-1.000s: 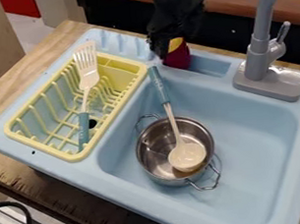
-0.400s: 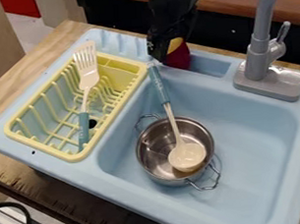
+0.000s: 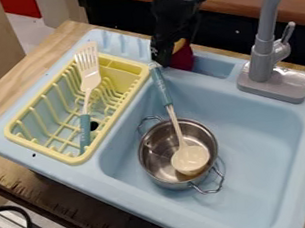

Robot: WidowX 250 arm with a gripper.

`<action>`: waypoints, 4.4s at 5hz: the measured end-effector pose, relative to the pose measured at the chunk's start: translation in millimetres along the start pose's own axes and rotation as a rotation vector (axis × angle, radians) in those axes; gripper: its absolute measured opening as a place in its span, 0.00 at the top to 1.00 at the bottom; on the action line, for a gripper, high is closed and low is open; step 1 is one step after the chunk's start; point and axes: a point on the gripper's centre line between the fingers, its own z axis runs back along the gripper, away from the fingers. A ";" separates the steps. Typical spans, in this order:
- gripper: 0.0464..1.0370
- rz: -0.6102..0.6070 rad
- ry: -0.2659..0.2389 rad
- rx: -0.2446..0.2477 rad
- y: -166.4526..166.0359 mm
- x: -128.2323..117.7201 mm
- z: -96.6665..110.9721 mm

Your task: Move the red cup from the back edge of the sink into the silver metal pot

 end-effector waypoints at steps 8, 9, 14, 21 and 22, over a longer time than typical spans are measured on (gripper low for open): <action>0.23 -0.022 0.181 -0.075 5.9 8.9 48.4; 0.23 -0.082 0.194 -0.032 23.9 3.0 44.5; 0.23 -0.405 0.090 -0.087 100.0 -65.0 24.4; 0.04 -0.516 0.125 -0.087 101.6 -65.6 27.4; 0.04 -0.600 0.141 -0.080 104.5 -71.4 28.9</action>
